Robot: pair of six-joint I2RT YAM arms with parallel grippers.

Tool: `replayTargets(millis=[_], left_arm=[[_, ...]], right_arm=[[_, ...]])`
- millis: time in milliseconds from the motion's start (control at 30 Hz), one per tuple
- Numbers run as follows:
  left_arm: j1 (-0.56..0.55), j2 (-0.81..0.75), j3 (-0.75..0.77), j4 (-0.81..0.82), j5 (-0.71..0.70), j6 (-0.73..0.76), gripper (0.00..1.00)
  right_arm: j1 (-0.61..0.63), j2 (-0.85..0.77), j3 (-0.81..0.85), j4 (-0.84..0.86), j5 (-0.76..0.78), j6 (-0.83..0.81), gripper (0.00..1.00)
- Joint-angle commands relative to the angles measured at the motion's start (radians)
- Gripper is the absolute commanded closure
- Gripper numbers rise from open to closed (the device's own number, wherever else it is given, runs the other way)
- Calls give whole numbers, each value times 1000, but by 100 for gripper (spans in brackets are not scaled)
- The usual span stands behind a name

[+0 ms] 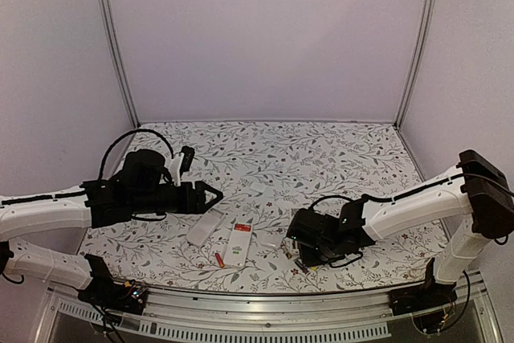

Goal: Unload the batteries from the remote control

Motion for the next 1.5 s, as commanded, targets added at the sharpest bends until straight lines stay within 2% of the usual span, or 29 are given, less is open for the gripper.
replayTargets(millis=[0,200,367,467,667,767,867,1267,1367,1467], left_arm=[[4,-6,6,8,2,6,29],[4,-8,55,-8,12,13,29],[4,-33,72,46,77,-21,29],[3,-40,73,130,158,-28,29],[2,-32,89,222,302,-78,29],[-3,-24,83,299,379,-116,29],[-9,-14,78,375,435,-149,28],[-14,86,62,429,413,-274,27],[-14,97,43,492,422,-306,33],[-17,110,44,505,428,-315,48]], right_arm=[[-10,39,29,-22,33,3,78],[-36,-51,20,-66,83,3,100],[-37,-253,-4,-6,71,-140,100],[-44,-405,-37,119,-71,-300,100],[-54,-599,-66,286,-365,-441,100],[-57,-592,-47,340,-482,-467,100],[-55,-563,-21,357,-487,-465,100],[-53,-350,159,247,-497,-596,100],[-48,-312,190,221,-476,-618,100],[-44,-280,214,194,-432,-633,100]])
